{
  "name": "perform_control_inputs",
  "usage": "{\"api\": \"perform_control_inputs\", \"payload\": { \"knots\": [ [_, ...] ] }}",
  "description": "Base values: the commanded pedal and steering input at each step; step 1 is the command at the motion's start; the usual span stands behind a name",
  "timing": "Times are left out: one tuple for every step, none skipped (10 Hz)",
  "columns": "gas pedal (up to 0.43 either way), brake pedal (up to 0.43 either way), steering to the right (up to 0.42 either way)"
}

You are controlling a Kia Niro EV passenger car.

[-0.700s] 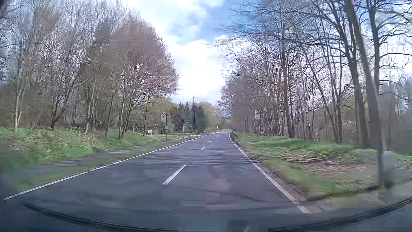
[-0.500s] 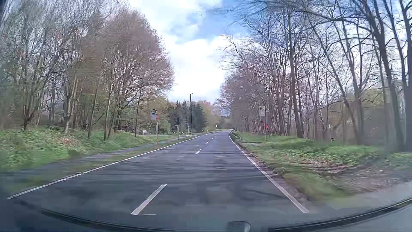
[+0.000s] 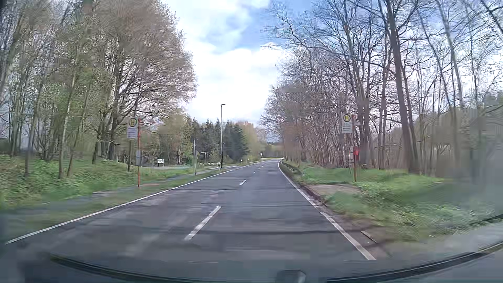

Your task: Follow the waypoints while adhering to traffic rules and regulations

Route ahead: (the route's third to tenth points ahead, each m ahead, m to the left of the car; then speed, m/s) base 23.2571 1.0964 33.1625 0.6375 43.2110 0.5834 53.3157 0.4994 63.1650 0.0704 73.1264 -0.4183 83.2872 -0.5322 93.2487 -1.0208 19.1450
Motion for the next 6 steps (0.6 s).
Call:
{"api": "perform_control_inputs", "payload": {
  "knots": [
    [0.067, 0.000, 0.000],
    [0.067, 0.000, 0.000],
    [0.067, 0.000, 0.001],
    [0.059, 0.000, 0.001],
    [0.059, 0.000, 0.001],
    [0.059, 0.000, 0.001]
  ]
}}
